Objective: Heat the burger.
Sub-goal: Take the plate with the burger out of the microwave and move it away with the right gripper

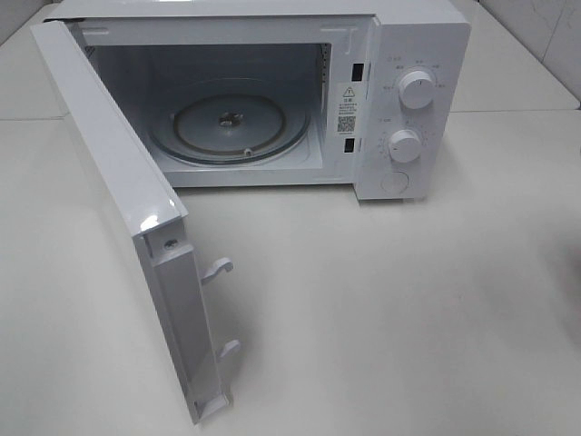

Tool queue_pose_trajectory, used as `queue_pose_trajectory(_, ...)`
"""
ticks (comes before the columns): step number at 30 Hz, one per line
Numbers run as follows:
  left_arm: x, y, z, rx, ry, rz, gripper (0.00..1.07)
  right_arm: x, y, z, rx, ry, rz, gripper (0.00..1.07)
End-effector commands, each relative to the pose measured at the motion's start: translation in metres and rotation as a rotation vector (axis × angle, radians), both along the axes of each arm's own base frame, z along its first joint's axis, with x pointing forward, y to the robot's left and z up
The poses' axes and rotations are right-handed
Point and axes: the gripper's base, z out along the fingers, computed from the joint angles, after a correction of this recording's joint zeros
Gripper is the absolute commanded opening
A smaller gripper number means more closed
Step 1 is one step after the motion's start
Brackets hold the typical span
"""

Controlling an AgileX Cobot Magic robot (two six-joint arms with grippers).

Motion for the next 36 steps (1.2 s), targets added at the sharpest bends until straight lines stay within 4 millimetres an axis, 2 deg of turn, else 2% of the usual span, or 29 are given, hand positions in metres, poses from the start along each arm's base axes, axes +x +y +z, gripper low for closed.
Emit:
queue_pose_trajectory(1,-0.003,0.0,0.0,-0.002,-0.021,0.0,1.01,0.012,0.001,-0.008,0.007,-0.026,0.031,0.01)
queue_pose_trajectory(12,-0.003,0.0,0.0,-0.003,-0.021,0.001,1.01,0.022,0.006,-0.044,0.05,0.064,0.046,0.01)
queue_pose_trajectory(21,-0.003,0.0,0.0,-0.002,-0.021,0.0,1.01,0.025,0.011,-0.06,0.092,0.102,0.064,0.01)
queue_pose_trajectory(29,-0.003,0.0,0.0,-0.003,-0.021,0.001,1.01,0.025,0.012,-0.061,0.124,0.089,0.04,0.04)
queue_pose_trajectory(32,-0.003,0.0,0.0,-0.003,-0.021,0.001,1.01,0.025,0.013,-0.061,0.136,0.087,0.03,0.08)
queue_pose_trajectory(34,-0.003,0.0,0.0,-0.003,-0.021,0.001,1.01,0.025,0.014,-0.061,0.137,0.093,0.044,0.18)
queue_pose_trajectory(36,-0.003,0.0,0.0,-0.003,-0.021,0.001,1.01,0.025,0.014,-0.061,0.141,0.096,0.046,0.22)
